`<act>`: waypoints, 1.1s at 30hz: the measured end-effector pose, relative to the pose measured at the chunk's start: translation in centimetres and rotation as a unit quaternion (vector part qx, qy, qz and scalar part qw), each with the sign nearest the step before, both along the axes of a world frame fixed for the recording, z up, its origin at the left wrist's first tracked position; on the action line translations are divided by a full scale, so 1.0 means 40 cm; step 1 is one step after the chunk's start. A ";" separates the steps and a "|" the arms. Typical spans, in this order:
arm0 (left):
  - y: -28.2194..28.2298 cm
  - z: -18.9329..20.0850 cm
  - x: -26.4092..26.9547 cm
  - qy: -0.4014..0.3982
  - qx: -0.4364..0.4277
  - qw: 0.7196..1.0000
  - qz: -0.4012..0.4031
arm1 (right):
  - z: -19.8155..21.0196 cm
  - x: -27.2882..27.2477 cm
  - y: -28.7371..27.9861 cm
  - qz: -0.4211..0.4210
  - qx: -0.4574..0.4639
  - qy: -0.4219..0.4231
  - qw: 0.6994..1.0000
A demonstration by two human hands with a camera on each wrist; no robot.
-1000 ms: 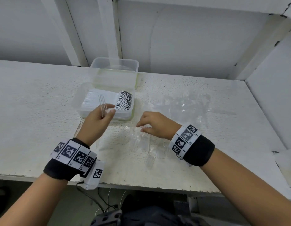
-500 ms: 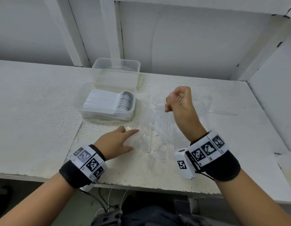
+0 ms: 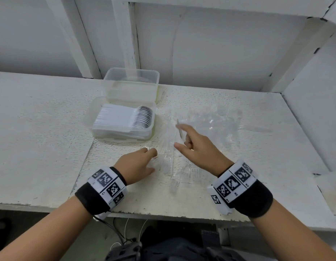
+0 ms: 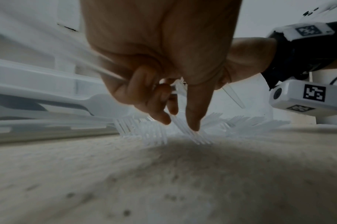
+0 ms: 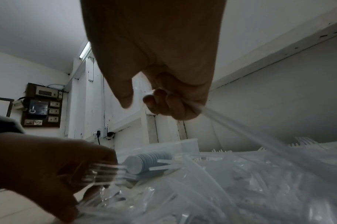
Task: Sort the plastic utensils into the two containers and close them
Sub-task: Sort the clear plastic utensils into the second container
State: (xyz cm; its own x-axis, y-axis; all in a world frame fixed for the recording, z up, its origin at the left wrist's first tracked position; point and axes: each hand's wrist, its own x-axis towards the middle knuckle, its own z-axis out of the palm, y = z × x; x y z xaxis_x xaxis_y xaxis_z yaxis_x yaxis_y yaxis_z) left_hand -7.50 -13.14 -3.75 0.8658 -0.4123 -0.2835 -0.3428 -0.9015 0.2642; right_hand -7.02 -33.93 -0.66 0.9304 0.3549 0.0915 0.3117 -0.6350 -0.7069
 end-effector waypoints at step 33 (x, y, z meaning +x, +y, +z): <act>0.084 0.116 0.014 -0.106 -0.545 0.785 0.275 | -0.046 0.028 0.092 0.176 -0.110 -0.161 0.965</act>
